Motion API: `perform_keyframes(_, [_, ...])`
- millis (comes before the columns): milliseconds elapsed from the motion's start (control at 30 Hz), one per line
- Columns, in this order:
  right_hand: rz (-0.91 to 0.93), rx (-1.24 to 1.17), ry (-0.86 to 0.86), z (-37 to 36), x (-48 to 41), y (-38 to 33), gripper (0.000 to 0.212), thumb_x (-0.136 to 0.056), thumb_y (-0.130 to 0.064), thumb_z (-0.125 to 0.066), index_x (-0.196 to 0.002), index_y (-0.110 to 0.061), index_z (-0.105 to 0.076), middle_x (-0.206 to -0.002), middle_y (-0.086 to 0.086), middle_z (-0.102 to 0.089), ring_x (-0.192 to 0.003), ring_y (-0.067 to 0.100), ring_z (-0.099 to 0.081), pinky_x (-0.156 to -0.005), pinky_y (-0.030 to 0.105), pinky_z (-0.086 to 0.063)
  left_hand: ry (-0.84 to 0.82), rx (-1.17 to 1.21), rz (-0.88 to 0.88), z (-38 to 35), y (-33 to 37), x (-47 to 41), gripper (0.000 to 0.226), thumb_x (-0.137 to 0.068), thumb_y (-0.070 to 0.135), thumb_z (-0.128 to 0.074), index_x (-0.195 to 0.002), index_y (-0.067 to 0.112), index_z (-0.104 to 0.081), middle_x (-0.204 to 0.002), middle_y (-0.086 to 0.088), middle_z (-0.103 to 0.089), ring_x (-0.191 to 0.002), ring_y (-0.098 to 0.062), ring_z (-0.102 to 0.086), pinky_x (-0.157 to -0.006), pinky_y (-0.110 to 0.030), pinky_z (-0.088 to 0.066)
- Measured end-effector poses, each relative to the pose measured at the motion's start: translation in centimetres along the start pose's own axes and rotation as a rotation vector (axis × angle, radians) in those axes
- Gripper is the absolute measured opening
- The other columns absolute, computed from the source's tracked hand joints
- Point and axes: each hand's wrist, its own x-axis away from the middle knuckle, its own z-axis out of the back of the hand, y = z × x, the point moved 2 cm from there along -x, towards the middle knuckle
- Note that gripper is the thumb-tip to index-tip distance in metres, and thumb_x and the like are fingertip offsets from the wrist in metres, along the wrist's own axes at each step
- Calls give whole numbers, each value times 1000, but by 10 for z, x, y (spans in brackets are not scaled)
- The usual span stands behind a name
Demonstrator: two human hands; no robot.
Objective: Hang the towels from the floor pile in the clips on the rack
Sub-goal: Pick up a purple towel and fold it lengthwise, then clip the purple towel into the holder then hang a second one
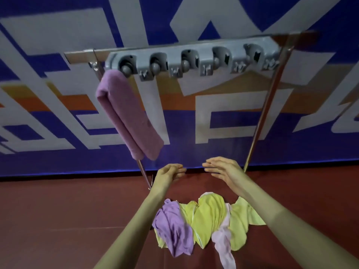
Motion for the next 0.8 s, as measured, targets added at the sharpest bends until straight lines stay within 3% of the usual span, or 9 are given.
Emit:
perform_keyframes(67, [-27,8,-3,0,-21,50,16,-92,-17,-55,-100,-10,-67,-102,9,-75,-99,22,-69,-89,31,-46,31,-5,0,7,-49,-20,23,-99,4,-40,-105,-4,-60,-104,-22,-65,-68,-5,-69,-68,-11,-52])
perform_keyframes(200, [-73,43,-1,6,-67,148,15,-91,-13,-55,-99,-9,-67,-100,9,-75,-96,23,-69,-90,32,-46,104,-26,20,27,-148,-62,24,-98,1,-40,-107,-6,-61,-102,-19,-65,-80,-14,-63,-62,-7,-50])
perform_keyframes(367, [-138,68,2,17,-117,260,13,-90,-10,-56,-96,-9,-68,-96,10,-75,-86,19,-69,-76,26,-47,176,-56,100,46,-276,-113,19,-96,9,-46,-92,11,-64,-101,-13,-69,-91,-22,-64,-85,-30,-49])
perform_keyframes(500, [-185,99,1,27,-148,338,14,-90,-11,-55,-97,-10,-68,-97,8,-75,-85,18,-68,-76,26,-47,214,-189,97,56,-367,-151,16,-96,12,-51,-101,3,-64,-97,-7,-68,-92,-21,-62,-75,-21,-46])
perform_keyframes(567, [-199,115,7,31,-160,372,15,-89,-11,-56,-100,-10,-67,-98,8,-74,-88,20,-68,-82,31,-46,252,-287,76,60,-408,-170,13,-92,8,-56,-101,2,-64,-94,-10,-66,-91,-23,-60,-79,-25,-46])
perform_keyframes(667, [-229,131,27,36,-170,412,18,-87,-10,-59,-104,-10,-64,-99,9,-74,-90,22,-68,-84,32,-45,215,-485,78,64,-466,-189,28,-84,6,-62,-112,0,-60,-105,-14,-61,-94,-20,-55,-76,-18,-44])
perform_keyframes(733, [-246,149,38,38,-172,431,15,-87,-10,-61,-101,-13,-63,-95,7,-73,-87,21,-67,-80,30,-45,159,-722,23,65,-499,-198,47,-76,23,-59,-121,9,-58,-117,-12,-57,-104,-27,-54,-87,-30,-47])
perform_keyframes(800, [-260,168,44,39,-171,446,10,-86,-9,-62,-96,-14,-63,-92,6,-71,-83,20,-66,-76,28,-45,67,-975,10,65,-523,-202,58,-75,26,-60,-133,19,-51,-128,-12,-47,-112,-31,-48,-94,-39,-45])
